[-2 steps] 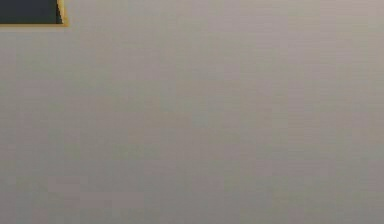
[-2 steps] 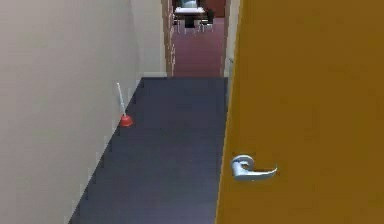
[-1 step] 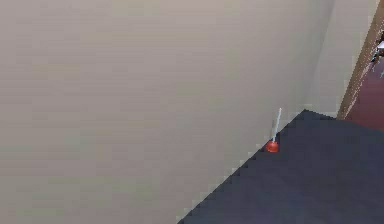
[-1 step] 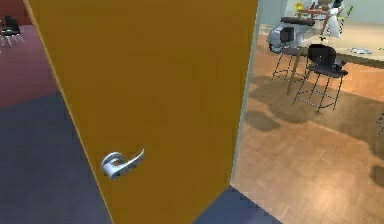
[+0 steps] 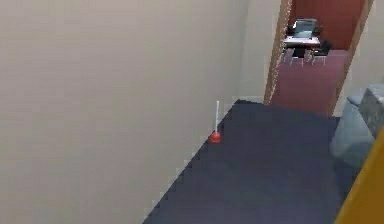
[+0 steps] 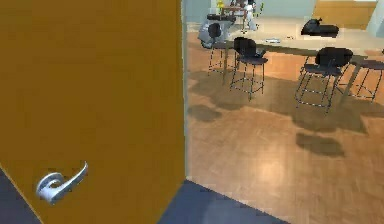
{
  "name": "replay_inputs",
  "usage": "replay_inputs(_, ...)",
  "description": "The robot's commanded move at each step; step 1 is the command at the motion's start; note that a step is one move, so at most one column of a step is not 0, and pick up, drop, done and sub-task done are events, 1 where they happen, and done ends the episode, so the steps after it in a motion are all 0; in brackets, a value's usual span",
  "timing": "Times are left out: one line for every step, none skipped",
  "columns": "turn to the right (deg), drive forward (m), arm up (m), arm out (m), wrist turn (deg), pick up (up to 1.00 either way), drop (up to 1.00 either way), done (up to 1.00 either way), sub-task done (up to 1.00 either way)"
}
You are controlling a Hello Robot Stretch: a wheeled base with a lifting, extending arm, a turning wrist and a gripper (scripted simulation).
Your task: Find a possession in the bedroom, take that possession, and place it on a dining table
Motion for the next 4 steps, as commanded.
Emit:
replay_inputs(0.0, 0.85, 0.0, 0.0, 0.0, 0.0, 0.0, 0.0, 0.0)
replay_inputs(36.0, 0.0, 0.0, 0.0, 0.0, 0.0, 0.0, 0.0, 0.0)
replay_inputs(0.0, 1.0, 0.0, 0.0, 0.0, 0.0, 0.0, 0.0, 0.0)
replay_inputs(0.0, 1.0, 0.0, 0.0, 0.0, 0.0, 0.0, 0.0, 0.0)
